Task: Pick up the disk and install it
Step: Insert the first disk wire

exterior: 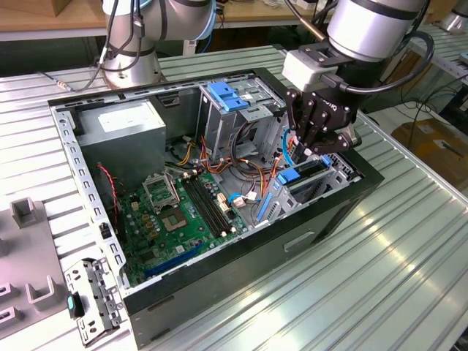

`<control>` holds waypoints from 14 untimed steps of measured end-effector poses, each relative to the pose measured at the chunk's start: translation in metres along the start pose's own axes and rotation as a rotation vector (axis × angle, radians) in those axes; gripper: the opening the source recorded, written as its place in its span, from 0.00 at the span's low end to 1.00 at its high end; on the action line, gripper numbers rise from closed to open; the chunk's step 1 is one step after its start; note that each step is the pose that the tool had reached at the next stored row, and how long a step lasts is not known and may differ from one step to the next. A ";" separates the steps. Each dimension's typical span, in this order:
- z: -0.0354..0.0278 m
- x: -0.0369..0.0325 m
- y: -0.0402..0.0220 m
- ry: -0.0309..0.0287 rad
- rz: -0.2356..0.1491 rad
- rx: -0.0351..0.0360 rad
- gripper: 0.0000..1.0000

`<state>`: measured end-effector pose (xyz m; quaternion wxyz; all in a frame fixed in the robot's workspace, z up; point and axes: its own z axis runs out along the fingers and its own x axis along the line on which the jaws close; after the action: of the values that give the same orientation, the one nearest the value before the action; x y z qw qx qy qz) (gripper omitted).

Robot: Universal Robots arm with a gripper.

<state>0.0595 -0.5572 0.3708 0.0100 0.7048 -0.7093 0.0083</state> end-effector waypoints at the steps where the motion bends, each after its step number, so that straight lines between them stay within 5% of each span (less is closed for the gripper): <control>1: 0.0000 0.0000 -0.0010 -0.0001 0.000 0.0000 0.11; 14: 0.0000 0.0001 -0.0041 -0.0001 0.000 0.0000 0.11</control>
<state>0.0636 -0.5573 0.3708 0.0100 0.7050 -0.7091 0.0083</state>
